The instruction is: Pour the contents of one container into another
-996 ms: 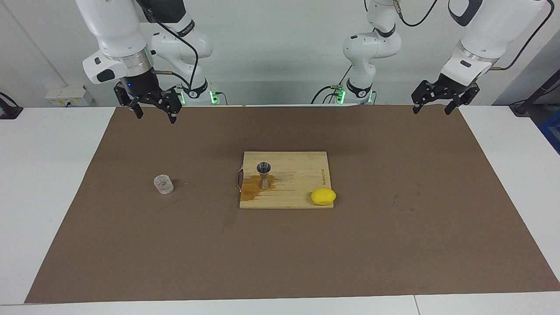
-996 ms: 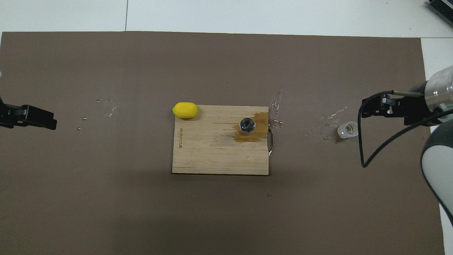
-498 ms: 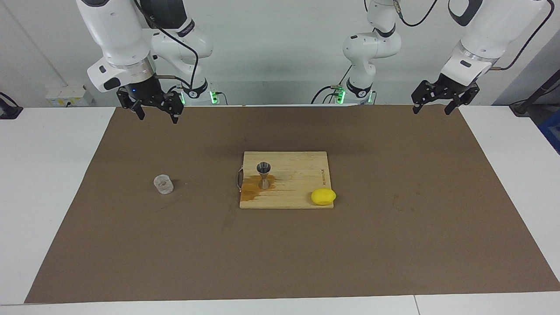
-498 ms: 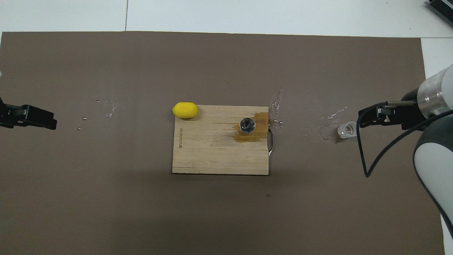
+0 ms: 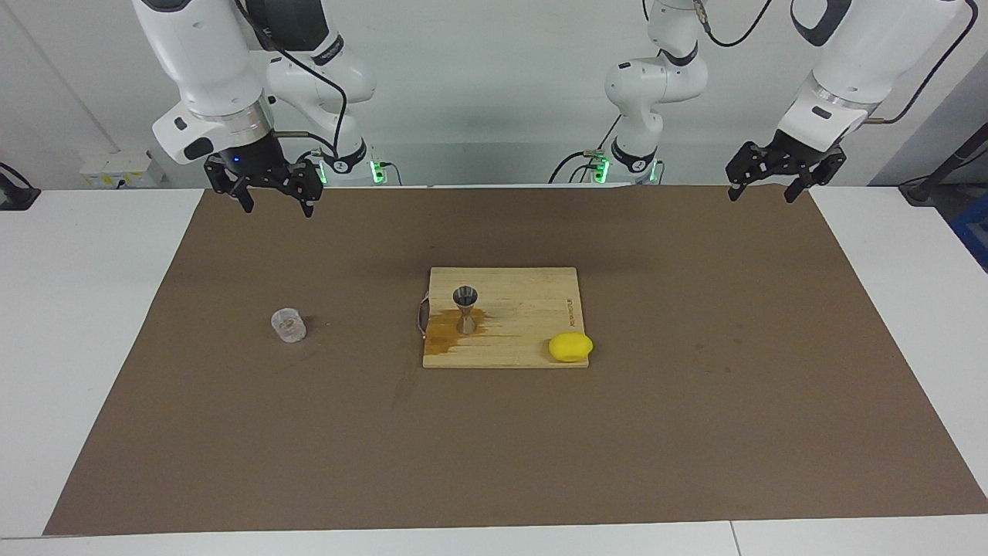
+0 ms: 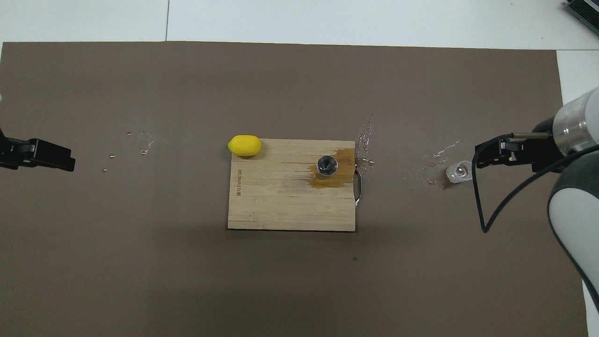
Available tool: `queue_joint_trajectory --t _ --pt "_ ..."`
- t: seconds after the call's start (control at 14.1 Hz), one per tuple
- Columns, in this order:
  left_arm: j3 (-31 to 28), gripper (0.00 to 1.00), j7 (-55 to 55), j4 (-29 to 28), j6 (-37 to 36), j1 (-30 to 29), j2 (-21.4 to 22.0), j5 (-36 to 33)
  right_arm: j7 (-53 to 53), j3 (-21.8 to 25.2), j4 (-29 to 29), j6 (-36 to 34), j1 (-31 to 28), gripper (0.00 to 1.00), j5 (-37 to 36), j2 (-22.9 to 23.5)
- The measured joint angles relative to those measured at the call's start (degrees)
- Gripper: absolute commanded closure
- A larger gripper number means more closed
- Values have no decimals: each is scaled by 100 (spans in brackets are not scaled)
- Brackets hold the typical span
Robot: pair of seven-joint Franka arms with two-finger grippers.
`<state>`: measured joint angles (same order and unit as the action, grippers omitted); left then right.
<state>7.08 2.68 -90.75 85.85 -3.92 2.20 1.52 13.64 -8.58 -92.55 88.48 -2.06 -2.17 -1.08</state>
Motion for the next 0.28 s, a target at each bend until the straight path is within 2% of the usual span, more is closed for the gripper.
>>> queue_joint_trajectory --t 0.28 --pt "0 0 0 0 0 0 0 0 162 -2 0 -5 1 0 0 -37"
